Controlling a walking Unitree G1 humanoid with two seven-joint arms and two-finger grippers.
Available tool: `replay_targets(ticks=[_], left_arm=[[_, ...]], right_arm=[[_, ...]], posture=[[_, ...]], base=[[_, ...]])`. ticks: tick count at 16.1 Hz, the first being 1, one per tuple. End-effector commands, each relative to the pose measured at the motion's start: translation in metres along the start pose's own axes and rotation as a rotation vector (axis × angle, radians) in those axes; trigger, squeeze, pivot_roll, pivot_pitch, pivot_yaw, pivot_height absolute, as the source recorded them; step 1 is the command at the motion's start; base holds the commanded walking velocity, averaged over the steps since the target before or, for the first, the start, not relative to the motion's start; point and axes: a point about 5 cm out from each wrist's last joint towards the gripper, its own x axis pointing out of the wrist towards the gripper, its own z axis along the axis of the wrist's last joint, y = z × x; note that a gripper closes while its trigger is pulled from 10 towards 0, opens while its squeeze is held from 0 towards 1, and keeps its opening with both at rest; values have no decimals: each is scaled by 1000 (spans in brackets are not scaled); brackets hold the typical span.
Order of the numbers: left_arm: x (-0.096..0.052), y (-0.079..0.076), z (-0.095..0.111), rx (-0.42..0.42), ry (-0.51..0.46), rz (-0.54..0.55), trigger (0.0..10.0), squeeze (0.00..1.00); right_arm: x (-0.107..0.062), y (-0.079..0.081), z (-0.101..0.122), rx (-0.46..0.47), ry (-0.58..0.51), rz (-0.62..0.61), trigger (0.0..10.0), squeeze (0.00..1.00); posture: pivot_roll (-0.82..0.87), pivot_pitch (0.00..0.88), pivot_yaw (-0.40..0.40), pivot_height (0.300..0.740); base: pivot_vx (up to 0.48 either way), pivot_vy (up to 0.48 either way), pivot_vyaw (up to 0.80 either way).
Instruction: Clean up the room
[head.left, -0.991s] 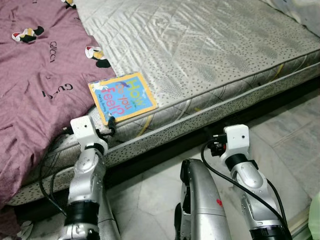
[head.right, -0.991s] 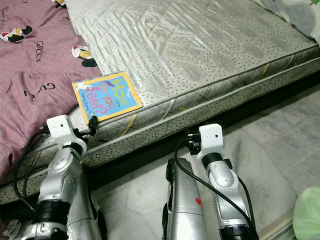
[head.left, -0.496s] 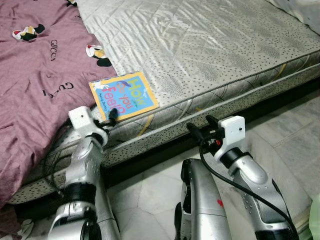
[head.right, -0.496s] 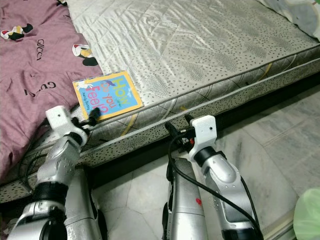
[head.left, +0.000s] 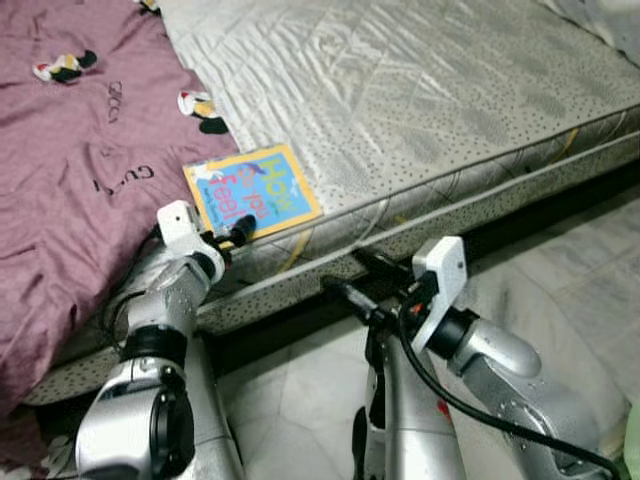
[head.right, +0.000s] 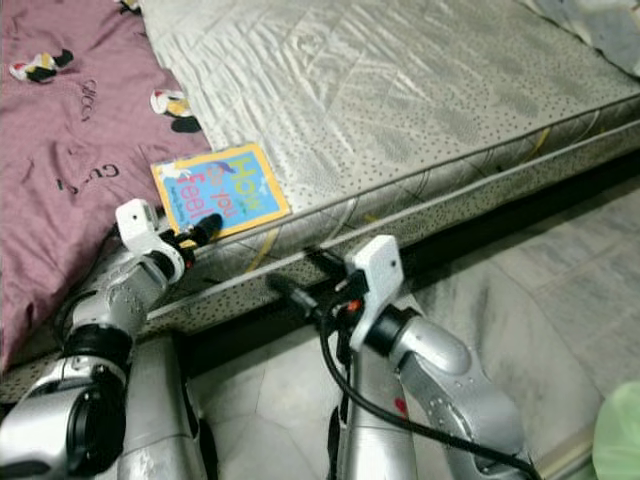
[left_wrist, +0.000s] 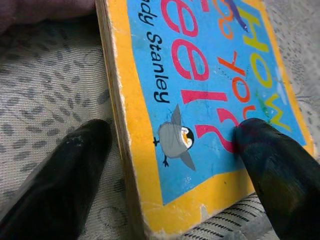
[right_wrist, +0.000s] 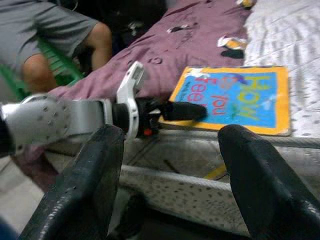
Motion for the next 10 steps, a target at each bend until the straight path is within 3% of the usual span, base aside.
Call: replay_targets(ticks=[1, 4, 6, 10], left_arm=[[-1, 3, -32, -88, 123, 1, 0, 0], [-4, 13, -30, -165, 122, -8, 0, 0], [-2, 4, -26, -178, 143, -99, 0, 0], [0, -2, -32, -193, 191, -157, 0, 0]], right_arm=[[-3, -1, -5, -3, 22, -15, 10000, 0], [-3, -10, -9, -70, 49, -94, 10000, 0], [0, -20, -9, -147, 44, -191, 10000, 0], [11, -34, -3, -228, 0, -328, 10000, 0]], posture=[[-158, 117, -27, 462], [-160, 100, -14, 462], [-150, 90, -13, 462], [-145, 75, -13, 462]], base=[[0, 0, 0], [0, 0, 0], [0, 0, 0], [0, 0, 0]])
